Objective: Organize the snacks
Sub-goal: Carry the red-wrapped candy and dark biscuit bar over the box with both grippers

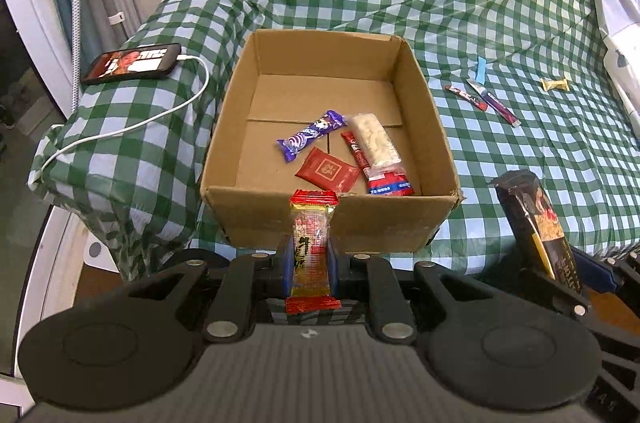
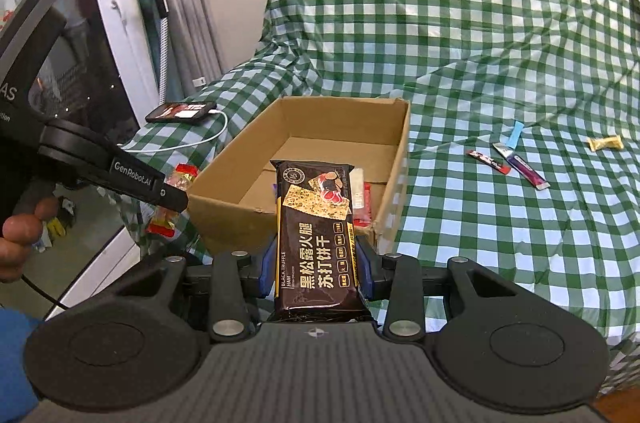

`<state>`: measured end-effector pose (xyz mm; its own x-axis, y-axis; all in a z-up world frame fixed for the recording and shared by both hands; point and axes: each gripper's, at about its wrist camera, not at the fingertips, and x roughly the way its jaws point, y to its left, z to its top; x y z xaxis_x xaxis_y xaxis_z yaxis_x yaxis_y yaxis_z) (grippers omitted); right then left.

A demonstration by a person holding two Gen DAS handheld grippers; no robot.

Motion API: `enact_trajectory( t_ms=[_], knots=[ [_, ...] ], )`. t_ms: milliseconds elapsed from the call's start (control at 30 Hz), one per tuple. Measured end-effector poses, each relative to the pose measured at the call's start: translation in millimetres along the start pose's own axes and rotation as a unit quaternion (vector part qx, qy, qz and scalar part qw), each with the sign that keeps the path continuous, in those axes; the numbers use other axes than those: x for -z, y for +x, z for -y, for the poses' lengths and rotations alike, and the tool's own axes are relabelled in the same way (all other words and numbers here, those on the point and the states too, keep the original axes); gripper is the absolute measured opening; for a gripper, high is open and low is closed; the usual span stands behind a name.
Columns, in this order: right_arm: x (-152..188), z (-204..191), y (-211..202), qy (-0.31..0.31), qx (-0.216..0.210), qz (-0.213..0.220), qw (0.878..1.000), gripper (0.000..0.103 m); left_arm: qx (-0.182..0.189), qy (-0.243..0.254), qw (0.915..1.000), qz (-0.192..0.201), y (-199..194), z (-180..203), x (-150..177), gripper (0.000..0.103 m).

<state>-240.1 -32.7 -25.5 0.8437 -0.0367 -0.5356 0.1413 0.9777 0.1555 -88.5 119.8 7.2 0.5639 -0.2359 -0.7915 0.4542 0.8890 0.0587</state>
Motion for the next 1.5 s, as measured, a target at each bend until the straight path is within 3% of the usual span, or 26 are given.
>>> enact_trajectory(
  t_ms=[267, 1500],
  knots=[
    [3.4, -12.9, -6.1, -0.023, 0.009, -0.001, 1.000, 0.041, 0.009, -0.007, 0.9999, 0.006, -5.9, -3.0, 7.5, 0.018],
    [11.7, -14.2, 10.6, -0.022, 0.009, -0.023, 0.999, 0.041, 0.009, -0.022, 0.9997, -0.008, 7.3, -7.8, 6.8, 0.018]
  ],
)
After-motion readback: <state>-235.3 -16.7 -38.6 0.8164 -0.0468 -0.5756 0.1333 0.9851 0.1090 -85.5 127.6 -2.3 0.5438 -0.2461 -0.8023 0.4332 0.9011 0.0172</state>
